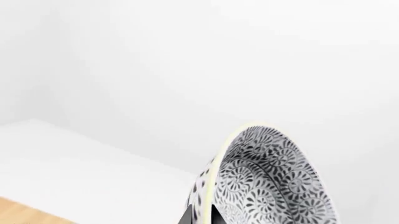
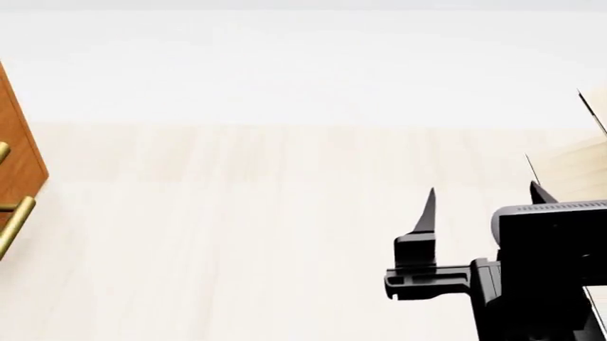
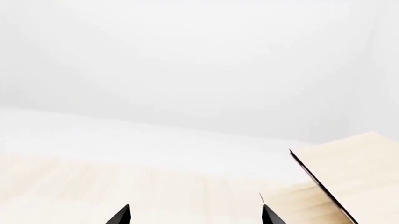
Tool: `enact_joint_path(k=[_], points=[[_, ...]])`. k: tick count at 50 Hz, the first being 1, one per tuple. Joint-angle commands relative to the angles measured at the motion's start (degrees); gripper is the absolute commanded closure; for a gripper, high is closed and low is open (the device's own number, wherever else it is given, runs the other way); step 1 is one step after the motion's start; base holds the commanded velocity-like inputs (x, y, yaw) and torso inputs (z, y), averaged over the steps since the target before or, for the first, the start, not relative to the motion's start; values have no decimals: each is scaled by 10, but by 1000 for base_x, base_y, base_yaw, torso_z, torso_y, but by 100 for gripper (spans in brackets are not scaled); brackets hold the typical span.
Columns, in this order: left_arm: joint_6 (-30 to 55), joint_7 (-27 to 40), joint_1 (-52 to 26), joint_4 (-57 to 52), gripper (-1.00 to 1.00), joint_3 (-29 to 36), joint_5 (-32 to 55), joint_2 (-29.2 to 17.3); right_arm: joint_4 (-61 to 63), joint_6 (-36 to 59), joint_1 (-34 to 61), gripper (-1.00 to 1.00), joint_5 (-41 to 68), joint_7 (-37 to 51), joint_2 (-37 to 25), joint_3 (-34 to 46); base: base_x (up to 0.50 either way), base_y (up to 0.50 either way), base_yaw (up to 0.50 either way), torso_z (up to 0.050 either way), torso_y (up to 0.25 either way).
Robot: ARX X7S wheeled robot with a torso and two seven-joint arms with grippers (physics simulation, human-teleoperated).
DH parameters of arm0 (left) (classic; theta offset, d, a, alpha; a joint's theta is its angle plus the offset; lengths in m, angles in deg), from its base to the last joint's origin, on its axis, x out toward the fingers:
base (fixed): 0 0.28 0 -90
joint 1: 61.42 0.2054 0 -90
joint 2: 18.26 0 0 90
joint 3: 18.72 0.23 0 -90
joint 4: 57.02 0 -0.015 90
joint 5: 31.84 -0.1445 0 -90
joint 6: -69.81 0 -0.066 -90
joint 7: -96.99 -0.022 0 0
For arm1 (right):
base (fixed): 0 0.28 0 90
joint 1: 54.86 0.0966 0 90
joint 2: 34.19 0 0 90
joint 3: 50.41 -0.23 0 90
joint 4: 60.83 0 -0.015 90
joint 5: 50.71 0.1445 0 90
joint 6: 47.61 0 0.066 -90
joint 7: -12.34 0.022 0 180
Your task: Close the top drawer of the cabinet and put the bowl on top of it.
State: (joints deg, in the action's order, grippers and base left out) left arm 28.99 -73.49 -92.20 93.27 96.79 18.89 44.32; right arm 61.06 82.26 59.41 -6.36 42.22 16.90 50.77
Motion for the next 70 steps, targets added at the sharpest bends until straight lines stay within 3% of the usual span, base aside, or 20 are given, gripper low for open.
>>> enact_joint_path(k=[1, 14, 25, 46, 70], points=[[-37, -17, -24, 52, 100, -4, -19, -3, 5, 4, -1, -100, -3, 3, -2, 7, 0, 0, 0, 0, 0], [-87, -5, -34, 144, 100, -17, -33, 8, -7, -2, -2, -100, -10, -2, -2, 11, 0, 0, 0, 0, 0], [-84, 44, -19, 146, 100, -93, -32, -10, -12, -6, -4, -100, -12, -3, -4, 10, 0, 0, 0, 0, 1], [-109, 87, 8, 146, 100, -190, -124, -27, -22, -11, -2, -100, -18, -6, -1, 18, 0, 0, 0, 0, 0], [-140, 90, 21, 143, 100, -246, -211, -46, -24, -6, 6, -100, -20, -5, 3, 27, 0, 0, 0, 0, 0]])
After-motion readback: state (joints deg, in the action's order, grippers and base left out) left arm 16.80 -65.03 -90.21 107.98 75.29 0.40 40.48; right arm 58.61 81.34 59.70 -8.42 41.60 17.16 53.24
